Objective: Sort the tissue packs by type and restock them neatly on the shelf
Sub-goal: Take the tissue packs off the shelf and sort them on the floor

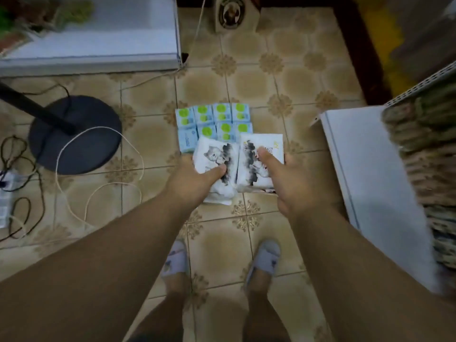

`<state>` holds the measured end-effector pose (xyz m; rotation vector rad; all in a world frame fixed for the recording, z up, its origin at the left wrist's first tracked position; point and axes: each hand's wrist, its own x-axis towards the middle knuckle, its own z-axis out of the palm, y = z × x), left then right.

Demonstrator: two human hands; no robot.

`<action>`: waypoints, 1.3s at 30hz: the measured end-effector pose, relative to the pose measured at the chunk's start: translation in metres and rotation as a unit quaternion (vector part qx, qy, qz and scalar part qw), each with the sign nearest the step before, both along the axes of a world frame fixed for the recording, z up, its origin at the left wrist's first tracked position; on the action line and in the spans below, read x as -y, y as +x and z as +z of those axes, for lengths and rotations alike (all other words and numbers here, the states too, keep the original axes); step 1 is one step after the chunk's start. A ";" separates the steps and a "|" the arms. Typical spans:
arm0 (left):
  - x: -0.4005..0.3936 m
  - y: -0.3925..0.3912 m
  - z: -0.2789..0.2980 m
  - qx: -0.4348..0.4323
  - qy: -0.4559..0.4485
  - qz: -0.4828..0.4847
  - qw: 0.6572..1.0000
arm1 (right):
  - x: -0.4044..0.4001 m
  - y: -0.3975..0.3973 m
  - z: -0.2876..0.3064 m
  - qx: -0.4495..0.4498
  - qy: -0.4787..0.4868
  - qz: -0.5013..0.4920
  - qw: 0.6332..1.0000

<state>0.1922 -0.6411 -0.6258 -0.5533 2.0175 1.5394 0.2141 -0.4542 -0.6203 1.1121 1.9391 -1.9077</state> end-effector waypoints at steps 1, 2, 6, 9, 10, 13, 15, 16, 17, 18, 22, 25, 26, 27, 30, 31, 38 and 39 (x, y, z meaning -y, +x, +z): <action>-0.005 -0.002 -0.034 0.006 -0.029 -0.003 1.000 | -0.004 0.000 -0.035 0.028 -0.002 0.000 1.000; -0.009 -0.003 -0.069 0.014 -0.047 -0.002 0.999 | -0.008 -0.001 -0.073 0.054 -0.005 -0.002 0.999; -0.030 -0.002 -0.228 0.092 -0.092 0.011 0.991 | -0.026 0.004 -0.231 0.104 0.036 -0.002 0.994; -0.047 0.004 -0.319 0.128 -0.108 -0.010 0.986 | -0.041 0.006 -0.332 0.126 0.053 -0.011 0.991; -0.053 0.005 -0.346 0.138 -0.115 -0.021 0.984 | -0.048 0.005 -0.361 0.132 0.063 -0.006 0.989; -0.062 0.000 -0.415 0.108 -0.178 -0.077 0.975 | -0.064 -0.006 -0.430 0.139 0.094 0.027 0.985; -0.066 -0.008 -0.449 0.084 -0.214 -0.121 0.966 | -0.067 -0.016 -0.462 0.140 0.107 0.040 0.984; -0.067 -0.013 -0.461 0.074 -0.230 -0.140 0.960 | -0.070 -0.021 -0.479 0.137 0.108 0.047 0.984; -0.068 -0.017 -0.473 0.063 -0.242 -0.156 0.956 | -0.071 -0.026 -0.492 0.140 0.104 0.056 0.983; -0.068 -0.021 -0.484 0.048 -0.253 -0.168 0.951 | -0.072 -0.031 -0.503 0.137 0.095 0.060 0.984; -0.070 -0.029 -0.512 -0.018 -0.300 -0.189 0.935 | -0.079 -0.041 -0.537 0.151 0.101 0.076 0.981; -0.075 -0.021 -0.509 -0.039 -0.311 -0.172 0.934 | -0.076 -0.042 -0.532 0.169 0.116 0.135 0.969; -0.078 -0.018 -0.500 -0.046 -0.315 -0.171 0.933 | -0.074 -0.041 -0.522 0.169 0.133 0.152 0.965; -0.080 -0.013 -0.486 -0.052 -0.320 -0.177 0.929 | -0.071 -0.040 -0.506 0.171 0.156 0.166 0.959; -0.086 0.003 -0.418 -0.082 -0.324 -0.218 0.917 | -0.059 -0.029 -0.437 0.160 0.187 0.182 0.952; -0.087 0.007 -0.387 -0.096 -0.317 -0.235 0.914 | -0.055 -0.025 -0.407 0.153 0.187 0.189 0.952; -0.086 0.014 -0.102 -0.202 -0.283 -0.251 0.903 | -0.043 0.009 -0.116 0.023 0.222 0.168 0.960; -0.086 0.014 -0.059 -0.220 -0.277 -0.250 0.901 | -0.044 0.011 -0.068 0.001 0.233 0.163 0.959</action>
